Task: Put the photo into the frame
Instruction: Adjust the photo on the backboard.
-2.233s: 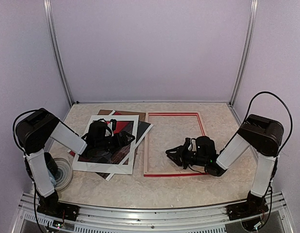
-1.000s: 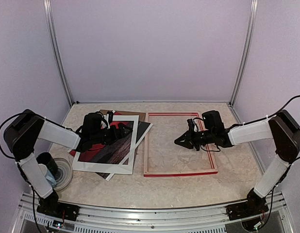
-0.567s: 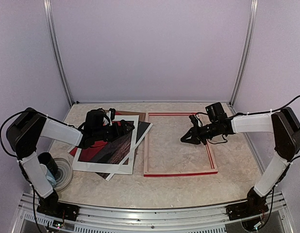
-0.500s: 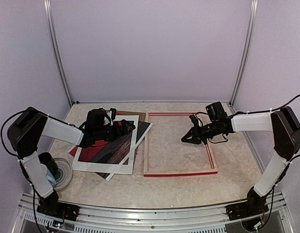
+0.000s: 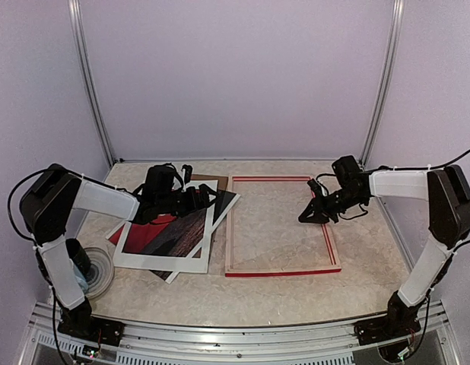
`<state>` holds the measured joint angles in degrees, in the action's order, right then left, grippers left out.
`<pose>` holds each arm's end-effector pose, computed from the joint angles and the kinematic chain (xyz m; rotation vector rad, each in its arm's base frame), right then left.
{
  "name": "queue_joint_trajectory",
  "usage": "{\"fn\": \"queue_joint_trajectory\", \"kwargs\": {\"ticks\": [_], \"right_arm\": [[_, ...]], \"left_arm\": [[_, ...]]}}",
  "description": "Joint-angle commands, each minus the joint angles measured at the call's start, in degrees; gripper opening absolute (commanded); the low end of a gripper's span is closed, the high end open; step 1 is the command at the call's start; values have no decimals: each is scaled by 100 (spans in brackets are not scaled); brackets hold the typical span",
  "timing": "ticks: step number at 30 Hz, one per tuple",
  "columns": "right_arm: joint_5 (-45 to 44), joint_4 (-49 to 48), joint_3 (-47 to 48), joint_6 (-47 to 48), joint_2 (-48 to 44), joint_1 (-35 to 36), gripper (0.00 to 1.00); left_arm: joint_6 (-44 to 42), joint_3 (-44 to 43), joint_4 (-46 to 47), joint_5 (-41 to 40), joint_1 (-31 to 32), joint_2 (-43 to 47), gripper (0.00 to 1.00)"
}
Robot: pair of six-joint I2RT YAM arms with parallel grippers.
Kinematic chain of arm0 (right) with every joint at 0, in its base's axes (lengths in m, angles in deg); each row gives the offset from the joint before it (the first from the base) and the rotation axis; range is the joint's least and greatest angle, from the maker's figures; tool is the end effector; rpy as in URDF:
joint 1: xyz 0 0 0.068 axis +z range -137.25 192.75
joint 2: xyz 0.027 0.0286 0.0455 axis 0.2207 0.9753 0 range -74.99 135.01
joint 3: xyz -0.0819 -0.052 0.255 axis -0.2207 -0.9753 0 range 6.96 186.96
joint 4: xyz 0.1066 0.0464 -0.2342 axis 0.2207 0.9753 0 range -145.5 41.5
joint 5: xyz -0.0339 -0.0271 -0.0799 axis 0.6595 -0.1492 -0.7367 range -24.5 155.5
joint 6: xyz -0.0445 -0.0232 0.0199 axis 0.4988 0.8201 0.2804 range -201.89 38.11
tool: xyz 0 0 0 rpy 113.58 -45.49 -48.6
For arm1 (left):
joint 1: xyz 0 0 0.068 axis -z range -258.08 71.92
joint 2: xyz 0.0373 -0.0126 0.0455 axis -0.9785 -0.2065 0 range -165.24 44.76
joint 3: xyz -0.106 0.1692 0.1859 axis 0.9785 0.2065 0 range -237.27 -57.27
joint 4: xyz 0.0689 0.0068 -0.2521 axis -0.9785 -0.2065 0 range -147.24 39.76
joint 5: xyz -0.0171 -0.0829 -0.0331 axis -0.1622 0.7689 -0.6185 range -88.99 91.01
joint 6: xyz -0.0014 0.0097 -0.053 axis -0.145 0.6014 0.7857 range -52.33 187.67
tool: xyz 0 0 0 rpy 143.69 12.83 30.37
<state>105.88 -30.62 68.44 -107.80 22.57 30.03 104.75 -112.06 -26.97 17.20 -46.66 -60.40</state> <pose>0.3151 0.1221 0.1910 -0.0530 2.7041 1.1772 0.3258 -0.2106 0.1686 0.0818 2.1847 -1.0056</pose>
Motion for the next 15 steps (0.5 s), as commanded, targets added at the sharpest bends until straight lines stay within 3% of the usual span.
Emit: {"fn": "queue_joint_trajectory", "kwargs": {"ticks": [1, 15], "right_arm": [[-249, 582, 162, 451, -125, -236, 4], [-723, 1049, 171, 988, -126, -530, 5]], "left_arm": [[-335, -368, -383, -66, 169, -249, 99], [-1019, -1335, -1385, -270, 510, -854, 99]]}}
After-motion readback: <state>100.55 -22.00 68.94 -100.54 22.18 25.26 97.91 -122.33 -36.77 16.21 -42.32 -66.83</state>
